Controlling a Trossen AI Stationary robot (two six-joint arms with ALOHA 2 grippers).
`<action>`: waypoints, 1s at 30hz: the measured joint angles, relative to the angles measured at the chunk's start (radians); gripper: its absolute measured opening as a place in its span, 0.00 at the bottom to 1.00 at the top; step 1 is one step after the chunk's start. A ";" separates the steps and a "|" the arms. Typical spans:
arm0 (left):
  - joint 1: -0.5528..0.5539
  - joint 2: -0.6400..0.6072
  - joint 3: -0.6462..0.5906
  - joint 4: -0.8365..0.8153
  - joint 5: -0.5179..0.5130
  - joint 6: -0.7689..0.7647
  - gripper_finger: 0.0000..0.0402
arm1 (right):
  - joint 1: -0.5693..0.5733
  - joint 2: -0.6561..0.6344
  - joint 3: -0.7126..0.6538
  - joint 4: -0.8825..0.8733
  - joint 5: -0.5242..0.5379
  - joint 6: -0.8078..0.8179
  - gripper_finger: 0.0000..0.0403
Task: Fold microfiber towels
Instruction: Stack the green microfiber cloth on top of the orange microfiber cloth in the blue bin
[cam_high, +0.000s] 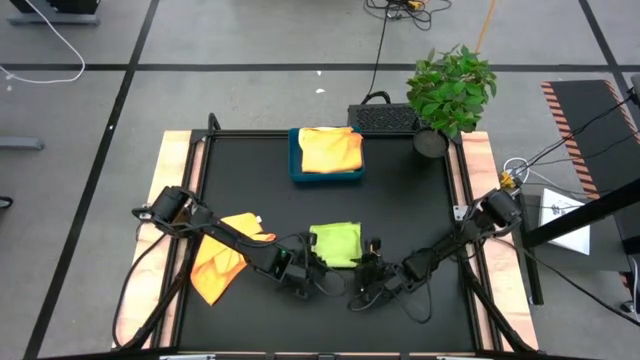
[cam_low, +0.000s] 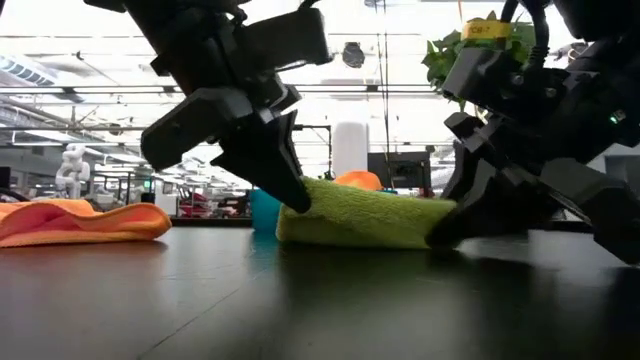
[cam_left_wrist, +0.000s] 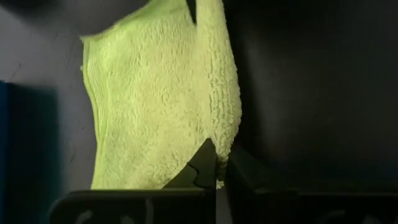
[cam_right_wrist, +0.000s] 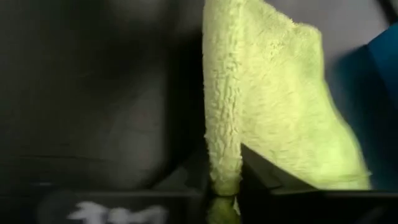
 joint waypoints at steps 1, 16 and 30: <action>0.000 0.000 0.000 -0.011 -0.007 -0.001 0.03 | 0.000 -0.009 -0.001 0.004 0.001 -0.002 0.06; 0.015 -0.259 0.000 -0.208 -0.307 0.002 0.03 | -0.137 -0.284 -0.001 0.136 0.079 -0.291 0.01; 0.310 -0.440 -0.003 -0.193 -0.346 0.181 0.04 | -0.513 -0.389 0.003 0.216 0.017 -0.461 0.00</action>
